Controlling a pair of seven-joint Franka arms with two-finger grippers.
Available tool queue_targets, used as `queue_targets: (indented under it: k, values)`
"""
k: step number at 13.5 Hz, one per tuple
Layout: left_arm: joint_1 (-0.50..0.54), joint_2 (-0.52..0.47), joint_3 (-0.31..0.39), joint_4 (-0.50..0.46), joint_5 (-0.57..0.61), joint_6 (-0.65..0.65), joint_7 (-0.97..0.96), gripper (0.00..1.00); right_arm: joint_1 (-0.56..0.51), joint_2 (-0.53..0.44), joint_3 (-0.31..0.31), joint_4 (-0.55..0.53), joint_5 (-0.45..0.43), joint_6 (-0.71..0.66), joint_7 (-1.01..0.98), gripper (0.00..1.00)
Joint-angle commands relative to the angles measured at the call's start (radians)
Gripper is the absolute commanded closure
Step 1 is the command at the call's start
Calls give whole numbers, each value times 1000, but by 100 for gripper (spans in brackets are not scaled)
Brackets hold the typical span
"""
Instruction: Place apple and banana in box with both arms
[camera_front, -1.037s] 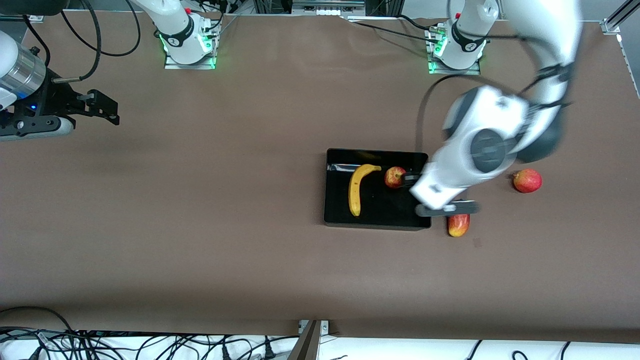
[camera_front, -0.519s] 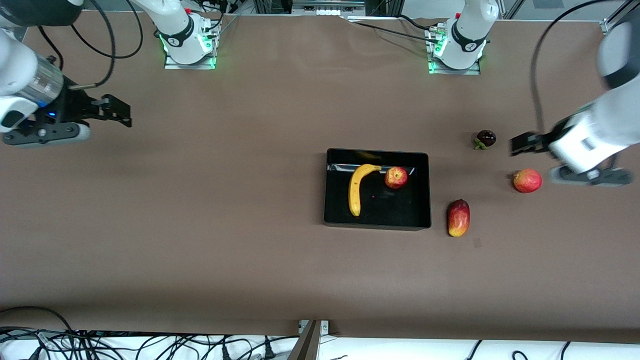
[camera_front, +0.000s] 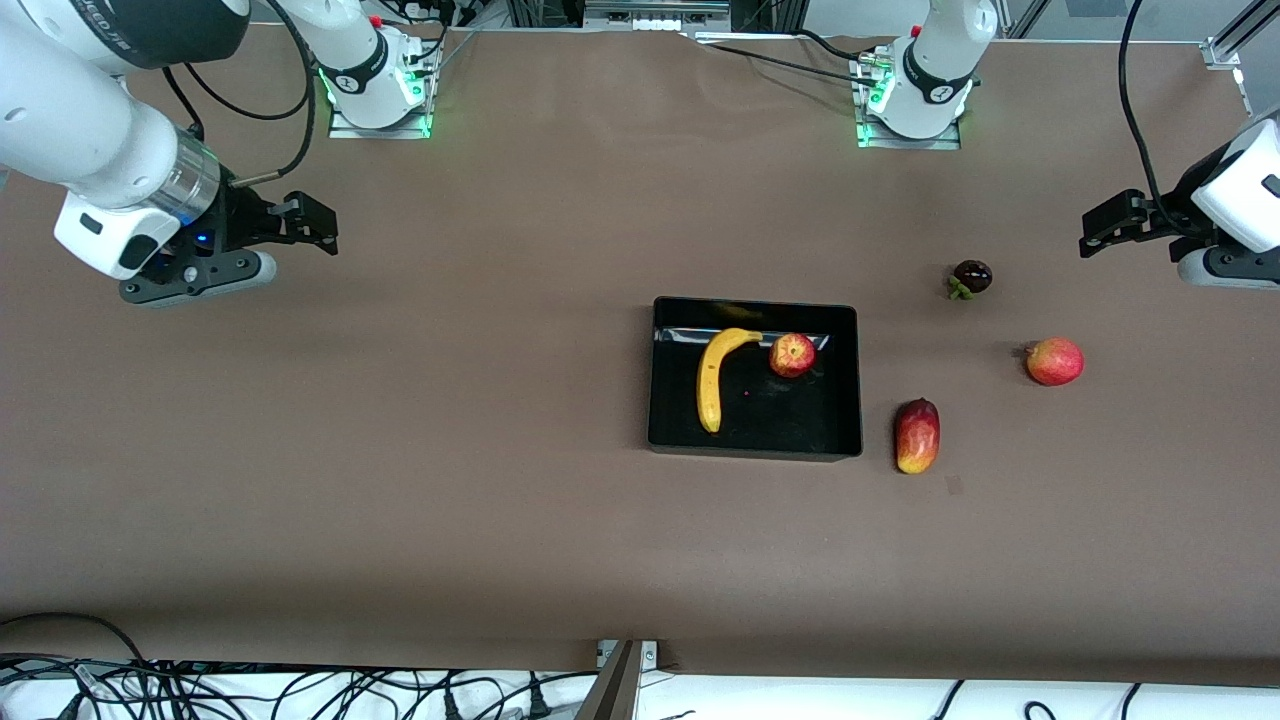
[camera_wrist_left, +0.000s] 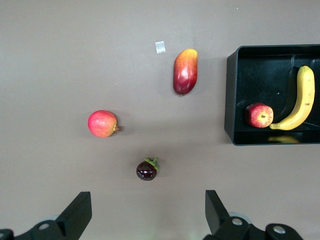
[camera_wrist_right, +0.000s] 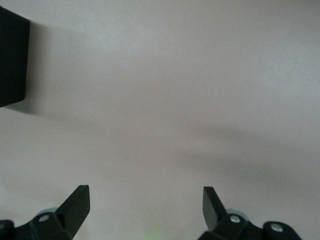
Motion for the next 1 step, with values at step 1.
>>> queue_targets:
  k: [1]
  values:
    - [7, -20, -6, -24, 13, 12, 9, 0, -8, -10, -33, 14, -3, -16, -38, 0]
